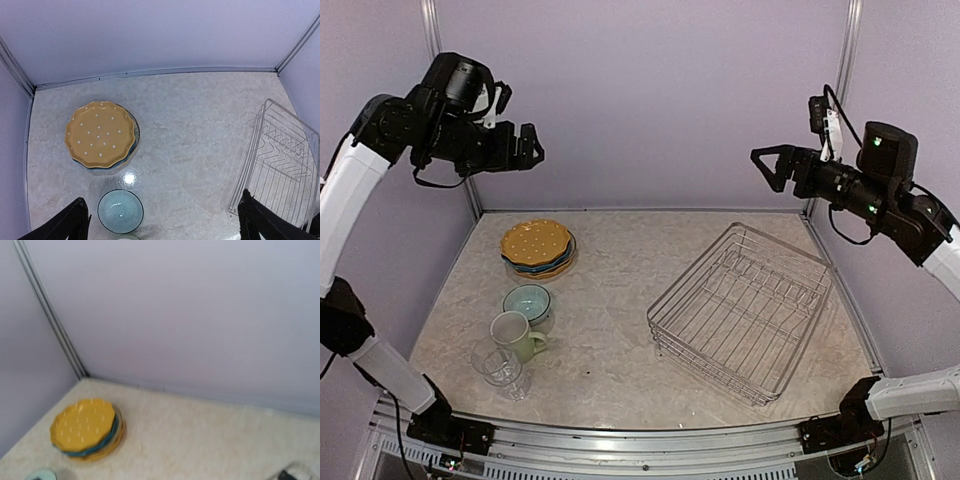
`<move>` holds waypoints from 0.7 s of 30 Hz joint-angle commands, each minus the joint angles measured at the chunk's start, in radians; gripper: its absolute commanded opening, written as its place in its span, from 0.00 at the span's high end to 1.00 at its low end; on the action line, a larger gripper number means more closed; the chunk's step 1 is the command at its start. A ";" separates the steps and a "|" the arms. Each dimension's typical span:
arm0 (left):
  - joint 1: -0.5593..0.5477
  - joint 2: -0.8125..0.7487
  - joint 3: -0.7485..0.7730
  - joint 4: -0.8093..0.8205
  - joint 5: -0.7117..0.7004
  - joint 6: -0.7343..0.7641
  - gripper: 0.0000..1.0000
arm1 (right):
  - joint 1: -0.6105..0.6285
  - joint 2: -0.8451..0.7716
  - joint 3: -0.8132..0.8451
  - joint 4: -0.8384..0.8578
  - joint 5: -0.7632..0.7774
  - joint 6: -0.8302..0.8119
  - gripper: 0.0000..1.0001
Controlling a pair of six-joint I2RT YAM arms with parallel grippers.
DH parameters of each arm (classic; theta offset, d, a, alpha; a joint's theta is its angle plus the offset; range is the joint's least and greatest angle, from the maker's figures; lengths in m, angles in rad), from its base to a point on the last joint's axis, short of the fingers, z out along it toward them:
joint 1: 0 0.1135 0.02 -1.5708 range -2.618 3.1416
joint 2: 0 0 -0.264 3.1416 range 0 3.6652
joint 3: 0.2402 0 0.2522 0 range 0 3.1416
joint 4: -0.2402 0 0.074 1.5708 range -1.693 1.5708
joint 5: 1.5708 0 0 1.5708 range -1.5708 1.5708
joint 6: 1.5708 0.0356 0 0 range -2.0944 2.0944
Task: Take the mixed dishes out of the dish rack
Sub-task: Reset both arms
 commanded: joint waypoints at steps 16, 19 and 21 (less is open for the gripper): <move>0.001 -0.691 -0.472 0.692 0.089 0.175 0.01 | -0.007 -0.281 0.029 0.162 0.043 -0.116 0.00; 0.001 -0.678 -0.460 0.663 0.076 0.169 0.01 | -0.008 -0.292 0.015 0.170 0.055 -0.110 0.00; 0.001 -0.671 -0.463 0.653 0.079 0.166 0.01 | -0.008 -0.278 0.016 0.144 0.057 -0.106 0.00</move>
